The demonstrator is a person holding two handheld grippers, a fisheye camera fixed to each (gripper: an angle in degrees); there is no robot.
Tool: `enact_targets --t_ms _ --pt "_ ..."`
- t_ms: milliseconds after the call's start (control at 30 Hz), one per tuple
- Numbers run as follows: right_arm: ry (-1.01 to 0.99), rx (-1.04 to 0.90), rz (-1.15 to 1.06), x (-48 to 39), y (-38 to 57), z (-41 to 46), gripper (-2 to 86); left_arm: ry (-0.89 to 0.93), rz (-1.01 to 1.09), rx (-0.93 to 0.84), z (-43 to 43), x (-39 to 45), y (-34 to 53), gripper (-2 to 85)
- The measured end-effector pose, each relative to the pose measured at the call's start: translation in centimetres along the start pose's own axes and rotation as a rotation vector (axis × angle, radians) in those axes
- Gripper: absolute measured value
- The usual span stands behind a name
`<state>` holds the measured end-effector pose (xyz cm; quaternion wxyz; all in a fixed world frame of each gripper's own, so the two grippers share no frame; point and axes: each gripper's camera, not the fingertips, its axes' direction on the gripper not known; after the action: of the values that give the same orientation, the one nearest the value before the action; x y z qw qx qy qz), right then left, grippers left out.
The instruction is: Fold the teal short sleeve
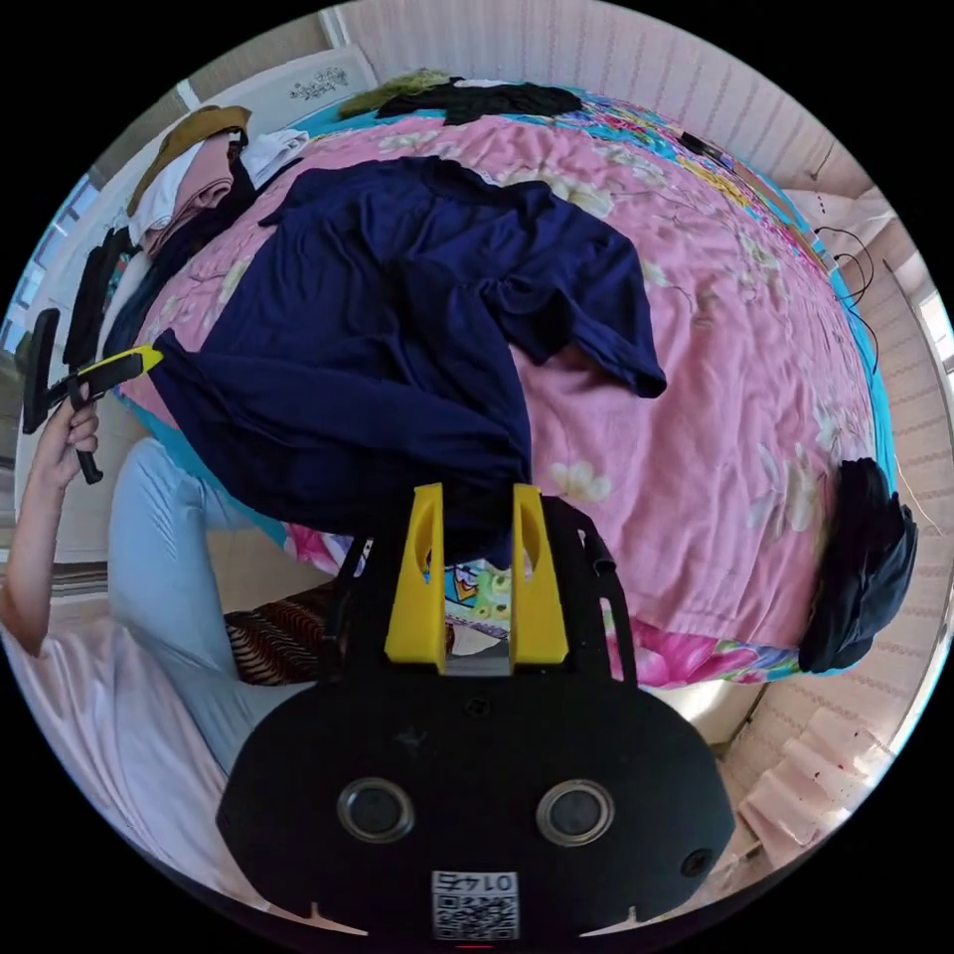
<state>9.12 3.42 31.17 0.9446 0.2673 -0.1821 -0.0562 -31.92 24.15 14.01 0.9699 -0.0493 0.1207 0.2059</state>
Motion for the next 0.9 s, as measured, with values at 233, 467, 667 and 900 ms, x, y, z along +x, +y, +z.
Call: enact_targets --t_ms 233,467,667,900 --pt "-0.058 0.11 0.033 1.6 3.9 -7.6 2.0 -0.007 0.024 0.01 -2.8 -0.1 1.0 -1.0" --pt "-0.195 0.248 0.078 2.5 9.1 -15.5 1.3 0.005 0.095 -0.01 -6.5 0.6 3.7 -1.0" --pt "-0.29 0.238 0.11 2.3 12.4 -19.1 1.0 0.042 0.09 -0.023 -9.4 0.7 6.2 -1.0" --pt "-0.407 0.268 0.097 1.6 17.0 -24.5 0.7 0.131 0.14 0.0 -13.7 1.4 10.2 -1.0"
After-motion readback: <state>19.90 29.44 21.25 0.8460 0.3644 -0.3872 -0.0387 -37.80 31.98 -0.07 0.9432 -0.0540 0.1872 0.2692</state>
